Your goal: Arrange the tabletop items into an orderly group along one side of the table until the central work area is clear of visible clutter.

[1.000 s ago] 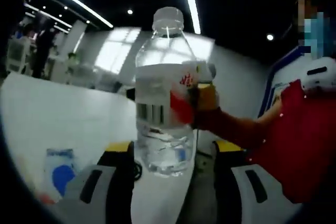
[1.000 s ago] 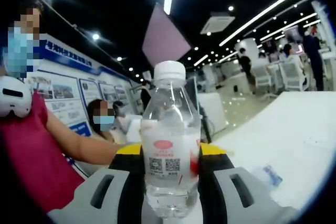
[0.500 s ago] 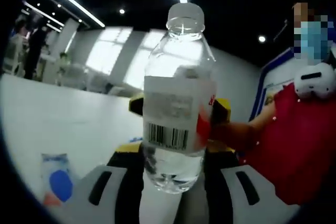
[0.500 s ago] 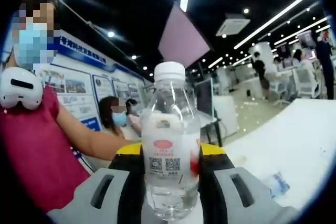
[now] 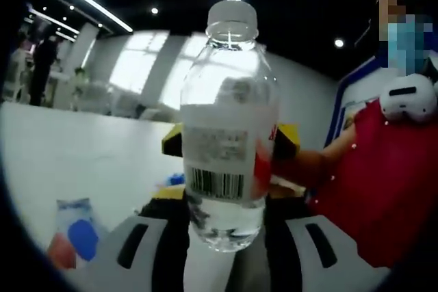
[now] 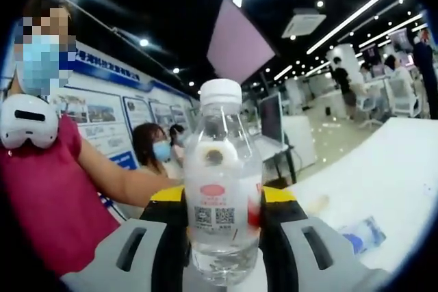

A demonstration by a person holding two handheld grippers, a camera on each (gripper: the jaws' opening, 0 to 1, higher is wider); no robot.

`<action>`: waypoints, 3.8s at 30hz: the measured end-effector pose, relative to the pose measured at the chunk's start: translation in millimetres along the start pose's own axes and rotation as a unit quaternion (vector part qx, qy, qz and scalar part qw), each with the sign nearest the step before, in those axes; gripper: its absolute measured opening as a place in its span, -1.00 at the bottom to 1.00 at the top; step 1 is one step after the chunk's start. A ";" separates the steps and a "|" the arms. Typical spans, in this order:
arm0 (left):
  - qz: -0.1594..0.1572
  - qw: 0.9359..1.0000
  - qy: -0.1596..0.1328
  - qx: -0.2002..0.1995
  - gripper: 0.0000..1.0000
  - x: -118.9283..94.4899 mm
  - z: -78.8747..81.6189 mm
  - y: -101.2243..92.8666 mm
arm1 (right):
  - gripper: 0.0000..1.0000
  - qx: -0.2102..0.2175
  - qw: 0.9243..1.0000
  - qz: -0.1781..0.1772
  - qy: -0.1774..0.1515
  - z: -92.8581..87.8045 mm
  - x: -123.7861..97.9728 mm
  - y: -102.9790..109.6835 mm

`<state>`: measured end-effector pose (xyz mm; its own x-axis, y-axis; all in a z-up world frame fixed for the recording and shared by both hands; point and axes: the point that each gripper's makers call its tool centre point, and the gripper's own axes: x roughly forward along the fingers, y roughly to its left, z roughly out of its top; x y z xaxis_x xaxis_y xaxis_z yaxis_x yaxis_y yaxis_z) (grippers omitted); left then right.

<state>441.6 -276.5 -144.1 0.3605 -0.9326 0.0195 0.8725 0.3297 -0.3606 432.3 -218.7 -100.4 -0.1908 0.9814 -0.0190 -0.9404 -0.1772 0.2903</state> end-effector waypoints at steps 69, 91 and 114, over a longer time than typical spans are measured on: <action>0.153 0.980 0.111 0.064 -0.09 -81.7 -8.2 229.7 | -0.59 -0.163 0.977 -0.122 0.070 17.1 81.6 -221.8; 0.159 0.976 0.135 0.058 -0.15 -107.1 -26.0 222.6 | -0.59 -0.152 0.986 -0.056 0.039 -48.6 115.3 -260.5; 0.161 0.977 0.130 0.050 -0.17 -110.6 -29.7 205.8 | -0.58 -0.177 0.981 0.024 0.081 -77.8 96.3 -226.2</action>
<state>571.4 -109.9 -248.2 0.5377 -0.7792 -0.3222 0.7600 0.6133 -0.2150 604.7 -89.9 -242.4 -0.2532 0.9519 -0.1725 -0.9624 -0.2659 -0.0546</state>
